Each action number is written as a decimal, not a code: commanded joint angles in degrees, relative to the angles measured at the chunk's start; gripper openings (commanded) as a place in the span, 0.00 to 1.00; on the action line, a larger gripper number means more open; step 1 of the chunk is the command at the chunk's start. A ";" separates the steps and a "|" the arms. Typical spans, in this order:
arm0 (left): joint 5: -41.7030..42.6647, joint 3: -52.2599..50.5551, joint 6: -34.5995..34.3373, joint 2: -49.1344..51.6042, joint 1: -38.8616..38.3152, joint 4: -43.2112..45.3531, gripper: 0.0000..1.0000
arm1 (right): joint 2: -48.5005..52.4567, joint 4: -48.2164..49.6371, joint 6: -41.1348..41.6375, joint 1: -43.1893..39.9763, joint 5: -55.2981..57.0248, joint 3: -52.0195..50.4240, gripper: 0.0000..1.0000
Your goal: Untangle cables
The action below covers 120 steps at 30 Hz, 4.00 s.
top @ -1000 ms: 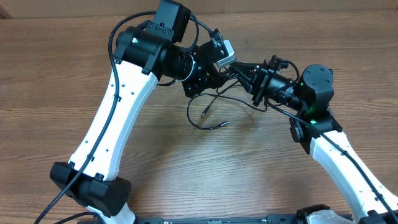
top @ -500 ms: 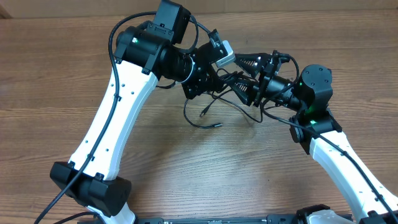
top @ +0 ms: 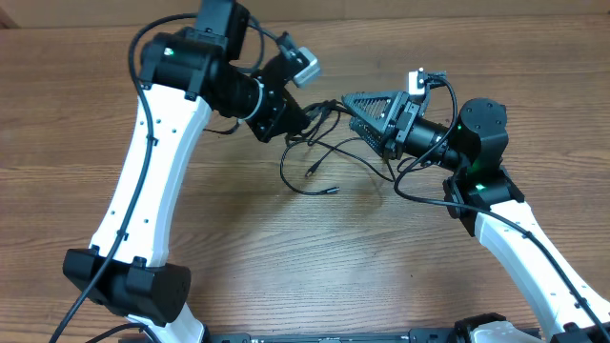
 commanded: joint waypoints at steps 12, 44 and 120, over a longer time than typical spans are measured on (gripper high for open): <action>1.05 0.11 5.73 0.33 -0.11 -5.92 0.04 | -1.03 0.85 -44.61 -0.22 -13.00 0.35 0.97; 8.66 0.11 2.49 0.33 -1.55 -6.95 0.04 | -3.19 -33.83 -115.08 8.90 10.05 14.23 0.68; -2.75 0.11 -21.79 0.33 3.17 4.31 0.04 | -3.17 -42.16 -52.63 -0.92 26.62 14.12 0.04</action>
